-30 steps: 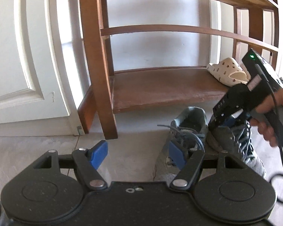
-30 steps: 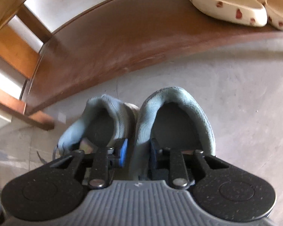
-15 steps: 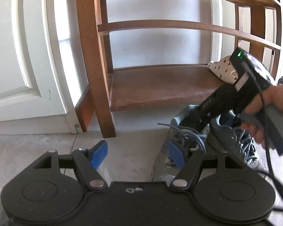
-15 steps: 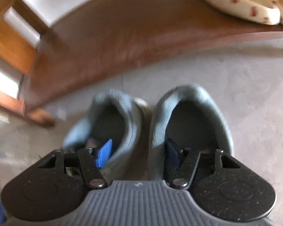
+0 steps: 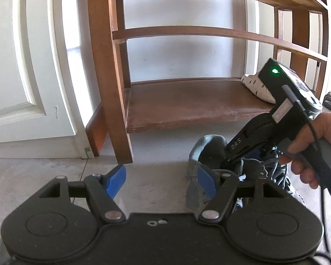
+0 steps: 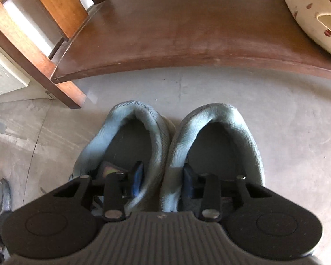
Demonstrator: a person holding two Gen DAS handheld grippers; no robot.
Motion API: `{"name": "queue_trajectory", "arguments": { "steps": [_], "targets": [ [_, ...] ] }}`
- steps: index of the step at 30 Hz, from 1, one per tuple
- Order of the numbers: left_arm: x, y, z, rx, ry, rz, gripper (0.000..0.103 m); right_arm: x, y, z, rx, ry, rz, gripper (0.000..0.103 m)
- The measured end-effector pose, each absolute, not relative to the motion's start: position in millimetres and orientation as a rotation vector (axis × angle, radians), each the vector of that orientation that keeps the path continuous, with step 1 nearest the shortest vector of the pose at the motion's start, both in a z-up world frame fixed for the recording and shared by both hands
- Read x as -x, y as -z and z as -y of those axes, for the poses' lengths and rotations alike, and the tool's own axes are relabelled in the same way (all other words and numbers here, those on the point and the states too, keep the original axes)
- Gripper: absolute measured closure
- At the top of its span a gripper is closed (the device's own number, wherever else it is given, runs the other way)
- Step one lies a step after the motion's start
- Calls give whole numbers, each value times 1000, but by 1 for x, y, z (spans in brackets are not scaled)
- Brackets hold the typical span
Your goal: Organize scattered shoes
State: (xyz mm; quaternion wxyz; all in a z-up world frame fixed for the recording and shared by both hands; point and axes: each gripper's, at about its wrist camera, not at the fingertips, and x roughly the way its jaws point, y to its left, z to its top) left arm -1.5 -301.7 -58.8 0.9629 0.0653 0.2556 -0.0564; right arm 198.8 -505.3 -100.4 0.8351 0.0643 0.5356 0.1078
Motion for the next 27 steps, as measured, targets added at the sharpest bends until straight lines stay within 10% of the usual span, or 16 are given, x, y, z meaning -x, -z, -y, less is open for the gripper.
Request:
{"name": "queue_trajectory", "arguments": {
  "steps": [9, 27],
  "targets": [
    [7, 52, 295, -121, 98, -504, 32, -177, 113, 491, 113, -297, -961, 75],
    [19, 42, 317, -157, 159, -491, 32, -167, 44, 540, -24, -182, -452, 77]
  ]
}}
